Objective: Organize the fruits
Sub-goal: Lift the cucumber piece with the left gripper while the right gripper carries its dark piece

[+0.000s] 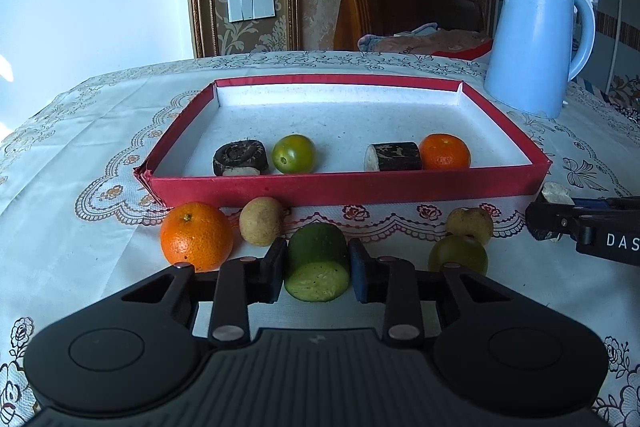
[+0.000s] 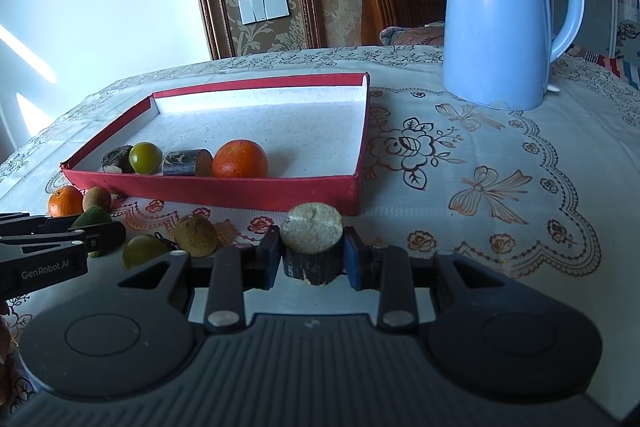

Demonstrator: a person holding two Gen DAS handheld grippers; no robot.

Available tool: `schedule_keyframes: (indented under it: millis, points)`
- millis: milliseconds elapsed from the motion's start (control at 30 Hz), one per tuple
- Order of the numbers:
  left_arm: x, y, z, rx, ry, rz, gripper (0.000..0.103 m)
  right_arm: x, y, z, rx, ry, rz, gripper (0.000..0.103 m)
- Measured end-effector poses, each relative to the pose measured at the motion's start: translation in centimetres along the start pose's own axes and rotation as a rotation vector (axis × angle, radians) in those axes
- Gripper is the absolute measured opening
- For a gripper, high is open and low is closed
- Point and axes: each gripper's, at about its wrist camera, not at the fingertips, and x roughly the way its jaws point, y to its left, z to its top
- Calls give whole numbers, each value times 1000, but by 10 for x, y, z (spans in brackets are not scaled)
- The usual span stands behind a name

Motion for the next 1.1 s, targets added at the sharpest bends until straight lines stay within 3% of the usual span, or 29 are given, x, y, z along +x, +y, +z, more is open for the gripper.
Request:
schedule_keyframes:
  millis: [1100]
  points:
    - [-5,8,-1,-50,-29,-4,32,-5,7,0,-35,-23,-43,30]
